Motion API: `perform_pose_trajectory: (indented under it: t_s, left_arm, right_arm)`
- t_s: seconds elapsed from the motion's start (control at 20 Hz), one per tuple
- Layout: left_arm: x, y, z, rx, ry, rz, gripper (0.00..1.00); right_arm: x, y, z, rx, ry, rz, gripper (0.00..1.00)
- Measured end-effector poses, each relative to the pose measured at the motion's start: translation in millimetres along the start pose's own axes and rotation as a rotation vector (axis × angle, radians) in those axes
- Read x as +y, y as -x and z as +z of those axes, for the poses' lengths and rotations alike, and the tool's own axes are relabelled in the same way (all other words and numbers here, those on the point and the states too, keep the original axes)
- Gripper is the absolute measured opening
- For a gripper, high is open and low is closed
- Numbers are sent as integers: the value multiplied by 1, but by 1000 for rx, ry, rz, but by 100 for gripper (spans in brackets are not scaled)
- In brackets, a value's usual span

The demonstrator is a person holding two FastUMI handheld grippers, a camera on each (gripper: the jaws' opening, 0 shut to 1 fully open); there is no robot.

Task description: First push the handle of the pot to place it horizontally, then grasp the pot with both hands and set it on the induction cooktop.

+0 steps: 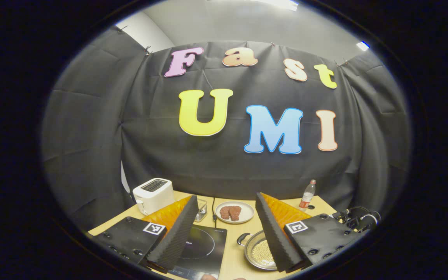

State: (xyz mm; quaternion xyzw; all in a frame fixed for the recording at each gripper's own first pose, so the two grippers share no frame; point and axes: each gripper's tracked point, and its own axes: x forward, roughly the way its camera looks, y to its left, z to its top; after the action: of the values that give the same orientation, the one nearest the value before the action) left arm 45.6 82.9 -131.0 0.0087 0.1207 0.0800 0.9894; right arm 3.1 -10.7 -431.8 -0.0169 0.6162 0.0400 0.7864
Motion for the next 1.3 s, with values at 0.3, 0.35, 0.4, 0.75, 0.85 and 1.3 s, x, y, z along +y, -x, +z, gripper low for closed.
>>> perform_pose_trajectory:
  t_s: [0.3, 0.35, 0.4, 0.75, 0.85, 1.3]
  left_arm:
    - [-32, -10, -11, 18, -23, -71, 94]
    - [-35, -11, -16, 28, -18, -79, 96]
    - [-37, -13, -21, 40, -13, -85, 99]
    - [-51, -32, -65, 130, -39, -109, 94]
    - [-53, -38, -85, 173, -36, -123, 94]
    - [-68, -81, -172, 393, -15, -196, 97]
  right_arm:
    - [-29, -8, 32, -43, 64, -51, 1]
    - [-32, -9, 39, -51, 67, -54, 1]
    - [-35, -11, 45, -58, 69, -56, 1]
    - [-56, 7, 68, -184, 36, -28, 2]
    - [-66, 31, 70, -250, 42, -48, 48]
    - [-51, 83, 101, -496, 45, -16, 98]
